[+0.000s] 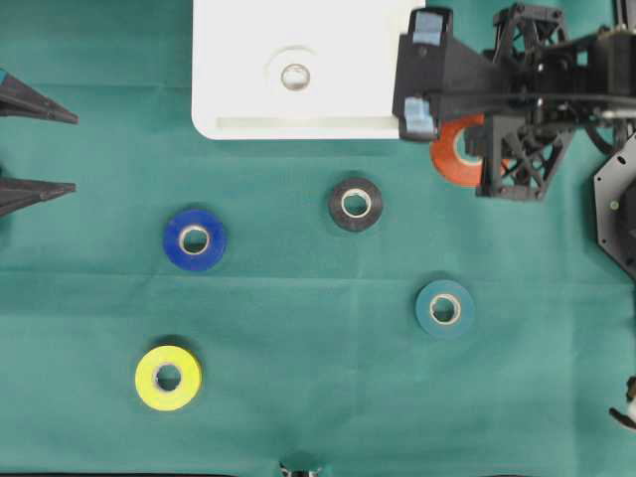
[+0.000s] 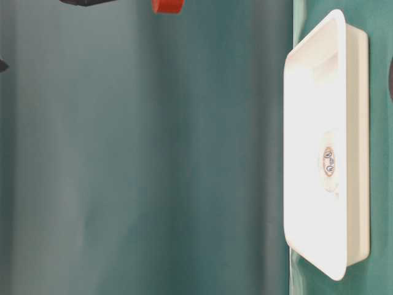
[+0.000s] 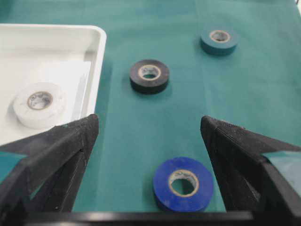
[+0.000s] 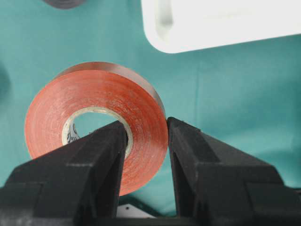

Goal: Pick up the tape from a random location and place it into the white case.
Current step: 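Carry the orange roll up and left into the white tray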

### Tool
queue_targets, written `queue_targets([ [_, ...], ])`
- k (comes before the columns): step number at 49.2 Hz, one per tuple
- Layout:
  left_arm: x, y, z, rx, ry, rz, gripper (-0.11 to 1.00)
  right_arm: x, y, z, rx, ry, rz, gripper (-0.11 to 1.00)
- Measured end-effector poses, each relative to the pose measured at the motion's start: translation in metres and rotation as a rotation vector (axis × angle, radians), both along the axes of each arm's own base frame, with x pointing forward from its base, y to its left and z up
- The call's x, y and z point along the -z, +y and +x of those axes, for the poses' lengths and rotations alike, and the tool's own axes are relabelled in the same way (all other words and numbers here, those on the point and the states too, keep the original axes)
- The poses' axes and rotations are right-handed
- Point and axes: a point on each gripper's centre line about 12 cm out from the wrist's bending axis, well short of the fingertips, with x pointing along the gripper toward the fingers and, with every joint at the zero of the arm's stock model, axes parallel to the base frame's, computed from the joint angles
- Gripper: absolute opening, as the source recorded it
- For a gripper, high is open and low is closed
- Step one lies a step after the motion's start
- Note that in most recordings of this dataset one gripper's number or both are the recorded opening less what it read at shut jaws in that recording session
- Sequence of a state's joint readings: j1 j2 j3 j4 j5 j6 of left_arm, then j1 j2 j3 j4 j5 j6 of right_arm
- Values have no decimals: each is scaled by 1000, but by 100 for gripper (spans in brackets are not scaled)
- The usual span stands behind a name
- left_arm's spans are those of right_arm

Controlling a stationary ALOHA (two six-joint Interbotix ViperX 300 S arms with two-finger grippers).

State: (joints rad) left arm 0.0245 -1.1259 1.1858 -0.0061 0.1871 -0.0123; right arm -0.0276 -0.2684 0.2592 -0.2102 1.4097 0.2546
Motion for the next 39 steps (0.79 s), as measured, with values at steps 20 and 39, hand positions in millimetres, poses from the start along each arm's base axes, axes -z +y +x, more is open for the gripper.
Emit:
queue_targets([
  [20, 0, 0, 0, 0, 0, 0, 97, -1, -61, -8, 97, -15, -23, 30],
  [39, 0, 0, 0, 2, 0, 0, 97, -2, -90, -16, 157, -31, -36, 30],
])
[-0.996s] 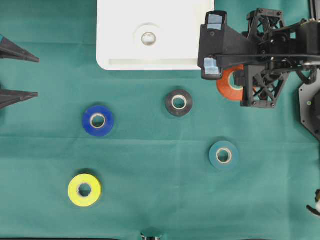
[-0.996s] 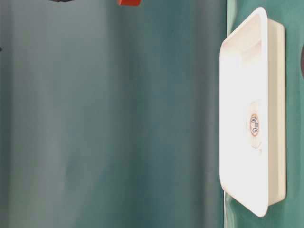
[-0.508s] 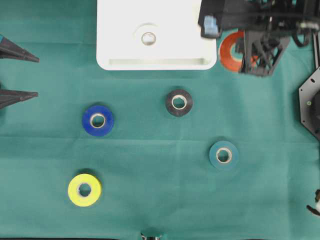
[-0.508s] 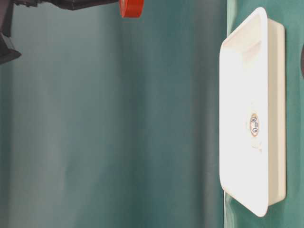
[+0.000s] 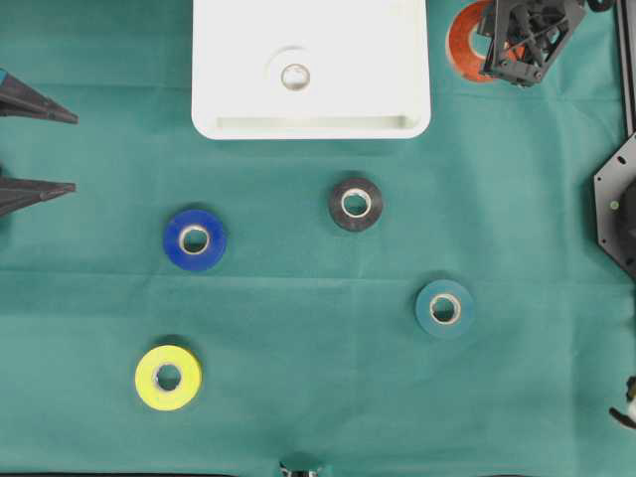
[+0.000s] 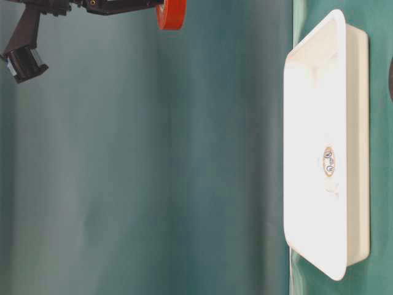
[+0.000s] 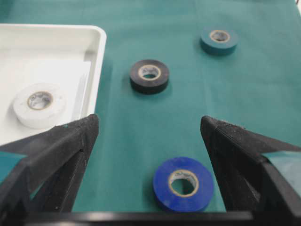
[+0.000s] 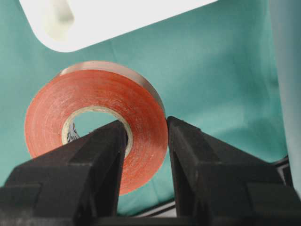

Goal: Pick up the tape from a random location and place it into the white case.
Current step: 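Carry the orange roll up and left into the white tray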

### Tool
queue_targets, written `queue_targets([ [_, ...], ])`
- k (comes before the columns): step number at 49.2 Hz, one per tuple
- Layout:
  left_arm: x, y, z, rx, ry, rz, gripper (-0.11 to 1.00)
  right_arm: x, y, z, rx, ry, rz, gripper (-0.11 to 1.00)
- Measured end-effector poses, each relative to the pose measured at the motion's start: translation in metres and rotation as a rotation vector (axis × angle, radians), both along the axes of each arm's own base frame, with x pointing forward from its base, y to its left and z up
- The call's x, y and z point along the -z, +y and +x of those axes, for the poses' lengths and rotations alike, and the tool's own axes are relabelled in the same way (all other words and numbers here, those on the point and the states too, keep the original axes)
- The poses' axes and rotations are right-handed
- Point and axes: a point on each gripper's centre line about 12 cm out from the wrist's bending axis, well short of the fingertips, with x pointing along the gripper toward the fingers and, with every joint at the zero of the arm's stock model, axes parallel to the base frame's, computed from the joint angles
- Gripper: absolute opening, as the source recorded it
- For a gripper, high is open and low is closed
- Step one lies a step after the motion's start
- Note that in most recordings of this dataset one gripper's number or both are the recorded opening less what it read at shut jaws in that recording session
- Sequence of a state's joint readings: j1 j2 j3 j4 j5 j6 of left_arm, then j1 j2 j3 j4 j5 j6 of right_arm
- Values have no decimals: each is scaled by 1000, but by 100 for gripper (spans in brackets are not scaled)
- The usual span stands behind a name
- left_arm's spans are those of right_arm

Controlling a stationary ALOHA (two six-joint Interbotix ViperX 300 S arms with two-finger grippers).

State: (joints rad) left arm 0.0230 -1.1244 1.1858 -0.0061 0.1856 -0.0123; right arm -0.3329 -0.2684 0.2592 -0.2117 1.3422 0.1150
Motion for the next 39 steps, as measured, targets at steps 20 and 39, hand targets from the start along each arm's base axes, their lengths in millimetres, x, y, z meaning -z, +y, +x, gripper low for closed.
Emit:
queue_targets([
  [20, 0, 0, 0, -2, 0, 0, 97, 4, -1, 3, -3, 3, 2, 30],
  [39, 0, 0, 0, -2, 0, 0, 97, 7, -8, 24, -25, -16, -10, 30],
])
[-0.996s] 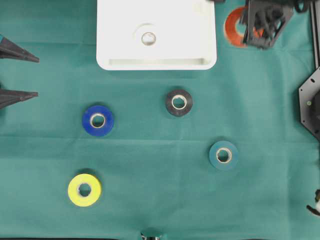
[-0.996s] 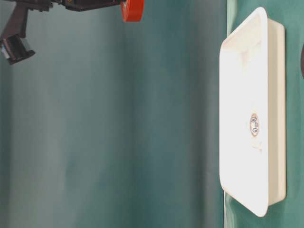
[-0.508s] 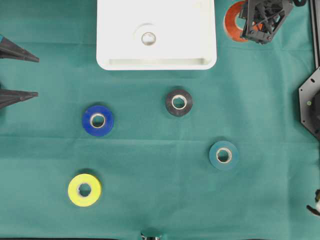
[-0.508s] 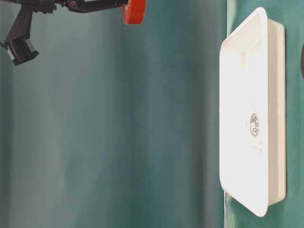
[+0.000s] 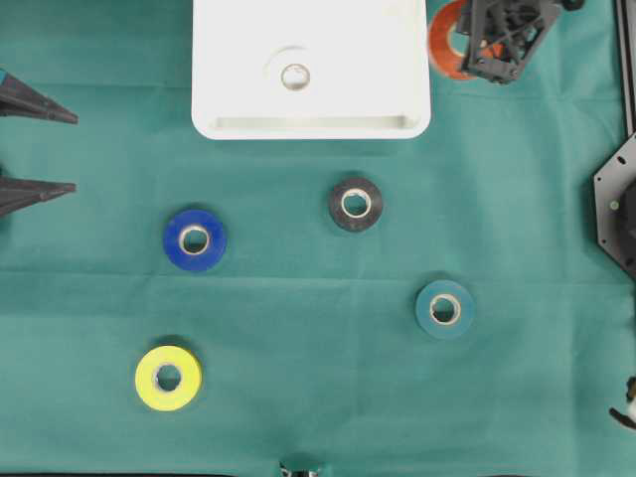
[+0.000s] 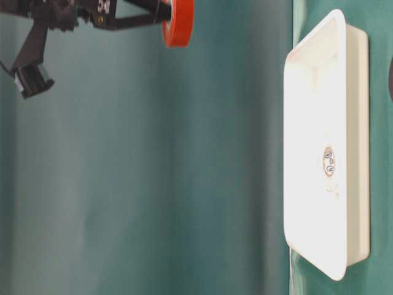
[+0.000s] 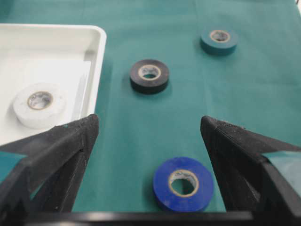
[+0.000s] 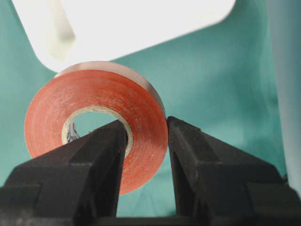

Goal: Pick up the tape from a random location and place it into the white case.
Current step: 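Carry the orange roll up and left into the white tray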

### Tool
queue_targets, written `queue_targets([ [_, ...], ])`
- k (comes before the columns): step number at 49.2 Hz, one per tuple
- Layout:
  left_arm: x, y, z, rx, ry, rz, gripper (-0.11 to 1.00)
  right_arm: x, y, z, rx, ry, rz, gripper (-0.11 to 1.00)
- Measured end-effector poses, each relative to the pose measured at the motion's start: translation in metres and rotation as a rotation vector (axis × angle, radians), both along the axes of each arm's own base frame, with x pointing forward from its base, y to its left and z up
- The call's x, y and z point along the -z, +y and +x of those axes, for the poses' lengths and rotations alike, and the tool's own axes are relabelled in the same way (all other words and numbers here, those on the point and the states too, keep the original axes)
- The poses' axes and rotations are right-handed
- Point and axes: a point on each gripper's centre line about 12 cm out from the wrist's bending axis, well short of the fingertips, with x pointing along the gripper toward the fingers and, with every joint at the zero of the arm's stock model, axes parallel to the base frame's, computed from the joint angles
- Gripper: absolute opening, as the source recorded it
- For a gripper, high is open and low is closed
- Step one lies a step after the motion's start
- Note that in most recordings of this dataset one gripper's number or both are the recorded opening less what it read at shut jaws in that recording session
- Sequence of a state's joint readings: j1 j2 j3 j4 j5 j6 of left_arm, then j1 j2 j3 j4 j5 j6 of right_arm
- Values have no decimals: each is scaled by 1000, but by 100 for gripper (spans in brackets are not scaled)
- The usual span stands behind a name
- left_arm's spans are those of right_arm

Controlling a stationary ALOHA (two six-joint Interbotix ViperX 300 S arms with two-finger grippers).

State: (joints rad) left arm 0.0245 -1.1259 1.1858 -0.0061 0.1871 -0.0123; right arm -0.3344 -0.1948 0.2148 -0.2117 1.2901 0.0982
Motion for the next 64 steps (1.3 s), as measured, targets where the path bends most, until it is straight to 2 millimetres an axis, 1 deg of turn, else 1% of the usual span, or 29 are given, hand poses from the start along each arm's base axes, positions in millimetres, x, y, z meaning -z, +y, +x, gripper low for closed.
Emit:
queue_targets([
  [6, 0, 0, 0, 0, 2, 0, 97, -1, -5, 15, -33, -4, -10, 30],
  [17, 0, 0, 0, 0, 0, 0, 97, -1, -21, 45, -54, -26, -27, 30],
  [25, 0, 0, 0, 2, 2, 0, 97, -7, -33, 59, -63, -46, -45, 30],
  [30, 0, 0, 0, 0, 2, 0, 97, -10, -39, 63, -60, -54, -51, 30],
  [36, -1, 0, 0, 0, -2, 0, 97, -12, -41, 65, -58, -65, -56, 30],
  [64, 0, 0, 0, 0, 2, 0, 97, -11, -41, 65, -56, -66, -55, 30],
])
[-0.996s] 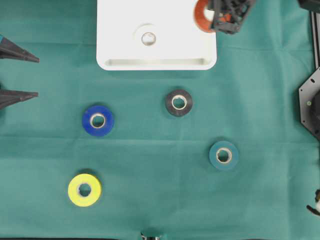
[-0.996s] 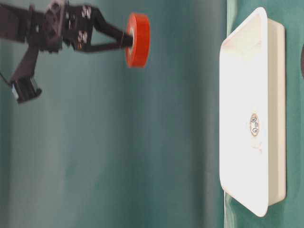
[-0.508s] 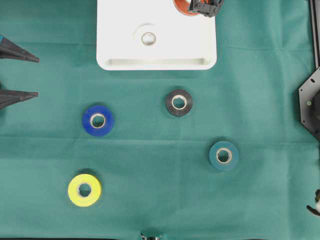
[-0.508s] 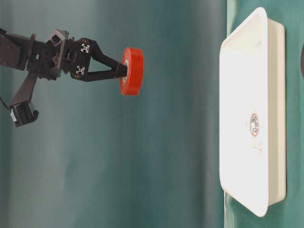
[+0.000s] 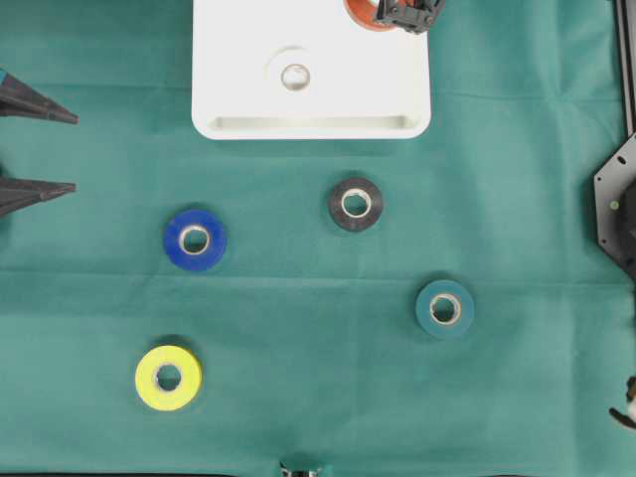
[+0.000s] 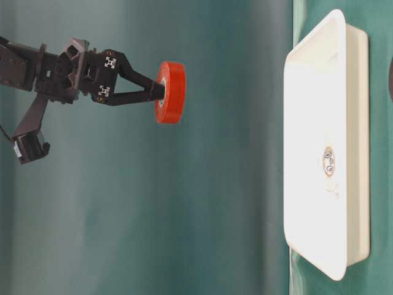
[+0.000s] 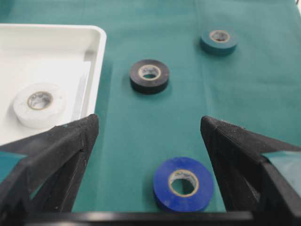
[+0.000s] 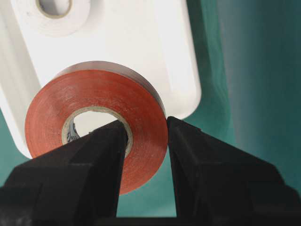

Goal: Pick up the tape from a random location and place it into the white case.
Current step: 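Carry the orange roll up and left into the white tray, then lower the orange roll into the tray and open the right gripper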

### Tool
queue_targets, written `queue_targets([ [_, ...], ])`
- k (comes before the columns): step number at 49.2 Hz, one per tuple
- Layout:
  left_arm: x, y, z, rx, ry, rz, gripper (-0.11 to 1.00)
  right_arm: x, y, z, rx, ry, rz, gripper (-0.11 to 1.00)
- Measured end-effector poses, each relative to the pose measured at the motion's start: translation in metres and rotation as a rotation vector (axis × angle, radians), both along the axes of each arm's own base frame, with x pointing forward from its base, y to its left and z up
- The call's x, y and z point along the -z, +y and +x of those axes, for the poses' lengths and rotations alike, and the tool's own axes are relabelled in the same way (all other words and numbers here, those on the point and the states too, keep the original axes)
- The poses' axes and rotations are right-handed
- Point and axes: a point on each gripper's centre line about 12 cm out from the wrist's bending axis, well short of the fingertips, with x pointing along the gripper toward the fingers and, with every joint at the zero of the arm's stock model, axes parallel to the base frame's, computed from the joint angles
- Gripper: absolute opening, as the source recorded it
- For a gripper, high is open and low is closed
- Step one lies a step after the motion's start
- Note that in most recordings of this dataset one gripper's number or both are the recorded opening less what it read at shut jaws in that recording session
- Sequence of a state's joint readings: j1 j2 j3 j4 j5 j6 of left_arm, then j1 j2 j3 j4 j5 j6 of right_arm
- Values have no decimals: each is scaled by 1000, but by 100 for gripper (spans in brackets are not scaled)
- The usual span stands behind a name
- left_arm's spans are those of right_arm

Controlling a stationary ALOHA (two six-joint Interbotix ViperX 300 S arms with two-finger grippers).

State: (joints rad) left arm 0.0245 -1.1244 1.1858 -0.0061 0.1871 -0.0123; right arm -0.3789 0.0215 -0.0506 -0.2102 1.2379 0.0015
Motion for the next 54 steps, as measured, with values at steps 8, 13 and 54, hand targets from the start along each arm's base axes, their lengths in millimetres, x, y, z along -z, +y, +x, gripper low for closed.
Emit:
queue_targets([
  [8, 0, 0, 0, 0, -2, 0, 97, 0, 0, 0, 0, 1, -1, 30],
  [13, 0, 0, 0, 0, -3, 0, 97, 1, 0, 1, -3, -3, -1, 30],
  [54, 0, 0, 0, 0, 0, 0, 97, 142, -38, 14, 20, -22, 27, 30],
])
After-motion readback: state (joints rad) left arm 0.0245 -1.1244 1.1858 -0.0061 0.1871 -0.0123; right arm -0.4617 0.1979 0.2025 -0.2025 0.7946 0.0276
